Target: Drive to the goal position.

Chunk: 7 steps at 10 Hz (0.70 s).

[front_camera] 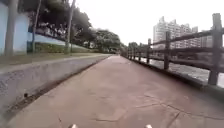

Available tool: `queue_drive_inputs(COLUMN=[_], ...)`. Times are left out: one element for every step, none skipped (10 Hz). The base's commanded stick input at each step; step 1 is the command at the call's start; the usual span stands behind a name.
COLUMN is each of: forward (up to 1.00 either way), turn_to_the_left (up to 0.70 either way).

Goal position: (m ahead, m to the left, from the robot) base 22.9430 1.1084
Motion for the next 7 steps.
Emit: queue_drive_inputs(forward=[1.0,1.0,1.0,1.0,1.0,1.0,1.0], turn_to_the_left=[0.0,-0.17,-0.32,-0.4,-0.4,-0.4,-0.4])
